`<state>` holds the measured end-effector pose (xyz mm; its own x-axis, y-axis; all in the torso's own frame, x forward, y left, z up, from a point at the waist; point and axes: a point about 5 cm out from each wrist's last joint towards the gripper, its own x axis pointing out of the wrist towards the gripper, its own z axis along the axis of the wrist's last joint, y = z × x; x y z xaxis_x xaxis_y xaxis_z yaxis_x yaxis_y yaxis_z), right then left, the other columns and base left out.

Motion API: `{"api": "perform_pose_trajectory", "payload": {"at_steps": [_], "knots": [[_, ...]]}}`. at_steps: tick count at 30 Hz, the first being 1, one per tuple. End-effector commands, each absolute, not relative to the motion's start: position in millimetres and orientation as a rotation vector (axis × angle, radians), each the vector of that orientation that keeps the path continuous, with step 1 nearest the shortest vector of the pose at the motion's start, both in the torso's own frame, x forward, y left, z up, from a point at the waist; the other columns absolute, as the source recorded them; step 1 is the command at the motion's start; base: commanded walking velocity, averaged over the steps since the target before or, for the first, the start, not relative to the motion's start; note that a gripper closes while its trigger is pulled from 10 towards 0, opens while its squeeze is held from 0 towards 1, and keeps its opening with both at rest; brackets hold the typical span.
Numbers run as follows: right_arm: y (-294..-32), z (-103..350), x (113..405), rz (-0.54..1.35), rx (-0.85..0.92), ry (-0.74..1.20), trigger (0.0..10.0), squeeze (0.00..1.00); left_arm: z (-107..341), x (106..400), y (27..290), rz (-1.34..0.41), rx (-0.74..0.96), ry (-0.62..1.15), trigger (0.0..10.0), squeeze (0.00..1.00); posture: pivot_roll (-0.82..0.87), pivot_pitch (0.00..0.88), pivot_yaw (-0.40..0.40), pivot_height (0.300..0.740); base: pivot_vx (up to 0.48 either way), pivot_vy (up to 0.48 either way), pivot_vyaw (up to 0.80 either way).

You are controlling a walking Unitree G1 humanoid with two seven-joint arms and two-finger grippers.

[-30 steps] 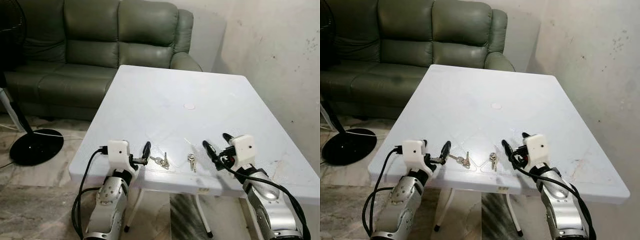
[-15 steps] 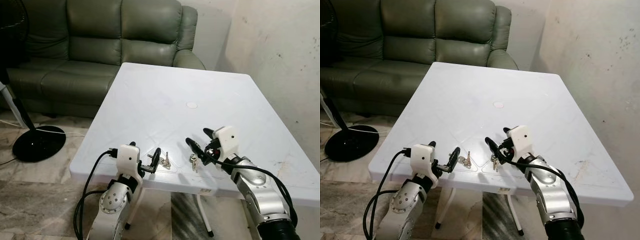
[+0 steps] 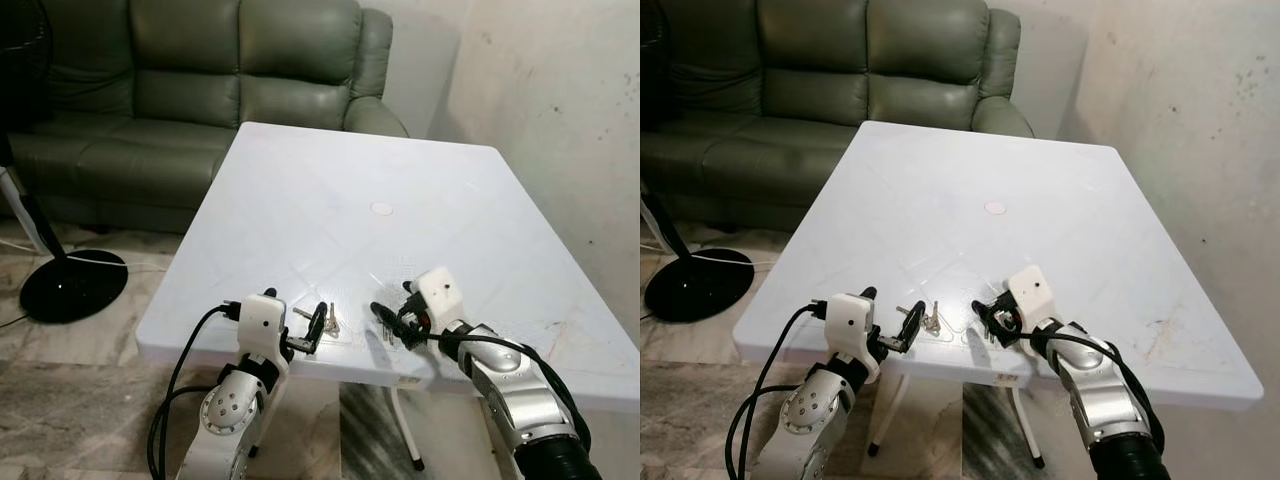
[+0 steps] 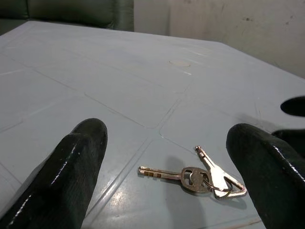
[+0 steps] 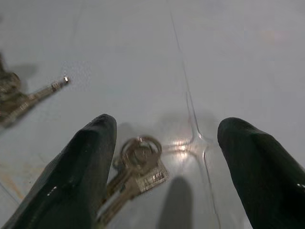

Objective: Hang keys on a hook

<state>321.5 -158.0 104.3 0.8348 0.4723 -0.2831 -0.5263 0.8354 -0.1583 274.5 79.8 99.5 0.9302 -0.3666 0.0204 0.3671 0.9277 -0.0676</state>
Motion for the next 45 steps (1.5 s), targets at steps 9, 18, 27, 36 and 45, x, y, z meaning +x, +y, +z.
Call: {"api": "perform_pose_trajectory", "payload": {"at_steps": [9, 18, 27, 36, 45], "knots": [[-153.7, 98.1, 314.6, 0.593, -0.214, 0.294, 10.0, 0.00, 102.5, 271.0, 73.5, -0.386, -0.086, -0.007, 10.0, 0.00, 0.03, 0.089, -0.103, 0.740, 0.000, 0.000, 0.00], [-143.4, 99.8, 310.5, 0.637, -0.178, 0.290, 10.0, 0.00, 102.6, 271.0, 74.2, -0.377, -0.092, -0.002, 10.0, 0.00, 0.03, 0.093, -0.103, 0.740, 0.000, 0.000, 0.00], [-140.9, 102.2, 308.6, 0.654, -0.143, 0.290, 0.0, 0.00, 102.6, 270.7, 74.8, -0.368, -0.095, 0.001, 10.0, 0.00, 0.03, 0.097, -0.107, 0.740, 0.000, 0.000, 0.00], [-143.3, 103.0, 310.7, 0.620, -0.181, 0.298, 3.4, 0.00, 101.8, 269.5, 74.2, -0.361, -0.103, 0.004, 10.0, 0.00, 0.03, 0.089, -0.113, 0.740, 0.000, 0.000, 0.00], [-145.9, 103.8, 314.9, 0.567, -0.230, 0.283, 10.0, 0.00, 103.0, 270.6, 74.1, -0.360, -0.108, 0.000, 10.0, 0.00, 0.04, 0.078, -0.116, 0.740, 0.000, 0.000, 0.00]]}}
